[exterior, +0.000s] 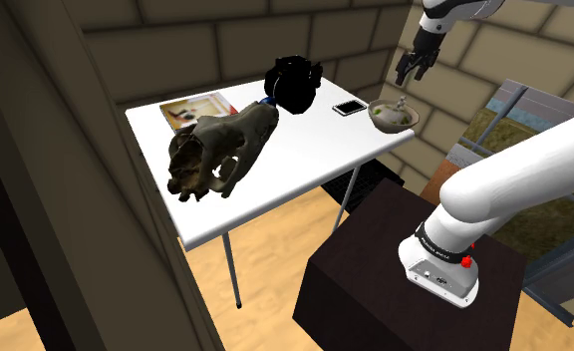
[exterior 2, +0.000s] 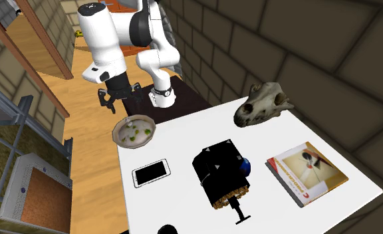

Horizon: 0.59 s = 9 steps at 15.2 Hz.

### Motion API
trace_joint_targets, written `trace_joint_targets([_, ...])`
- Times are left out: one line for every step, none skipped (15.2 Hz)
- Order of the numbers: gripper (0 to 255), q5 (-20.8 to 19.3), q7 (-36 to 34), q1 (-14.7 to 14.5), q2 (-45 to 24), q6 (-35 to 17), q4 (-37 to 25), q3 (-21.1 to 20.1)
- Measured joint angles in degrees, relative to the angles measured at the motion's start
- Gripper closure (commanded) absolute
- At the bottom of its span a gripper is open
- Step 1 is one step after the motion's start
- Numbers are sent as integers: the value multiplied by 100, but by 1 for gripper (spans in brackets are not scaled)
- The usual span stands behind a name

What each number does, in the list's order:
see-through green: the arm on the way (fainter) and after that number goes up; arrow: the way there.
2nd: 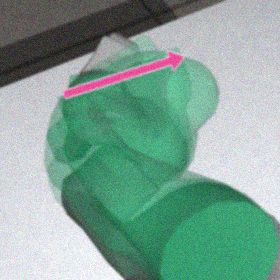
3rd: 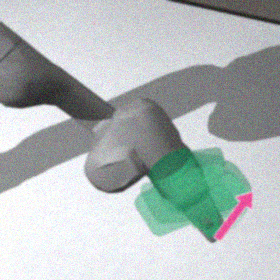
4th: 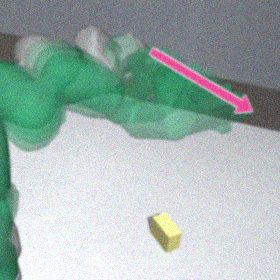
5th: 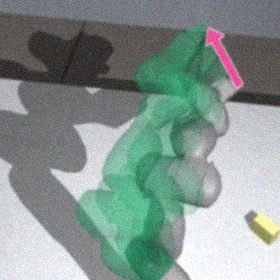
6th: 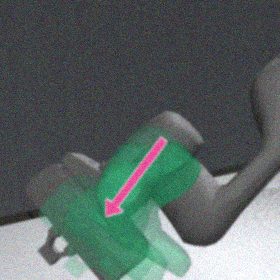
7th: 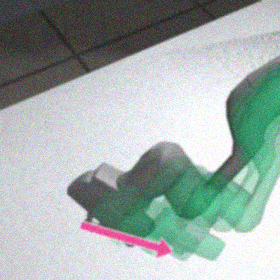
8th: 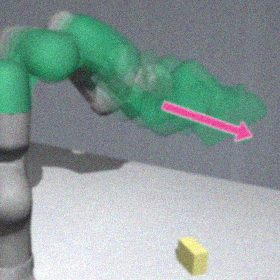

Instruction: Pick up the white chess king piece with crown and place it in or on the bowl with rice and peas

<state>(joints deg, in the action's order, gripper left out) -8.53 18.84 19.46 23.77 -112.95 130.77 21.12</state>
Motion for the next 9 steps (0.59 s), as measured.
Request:
trace_joint_targets([0,15,-5,-11,3,162,-158,-21])
trace_joint_targets([0,29,-9,-22,0,311,-308,-41])
trace_joint_targets([0,22,4,-14,40,410,-369,-44])
trace_joint_targets([0,21,6,-11,51,453,-400,-47])
trace_joint_targets([0,19,1,-10,68,481,-410,-54])
trace_joint_targets([0,18,1,-10,73,495,-417,-55])
trace_joint_targets([0,18,1,-9,75,501,-421,-56])
trace_joint_targets([0,18,1,-9,76,505,-422,-57])
trace_joint_targets([0,18,1,-9,76,507,-423,-57])
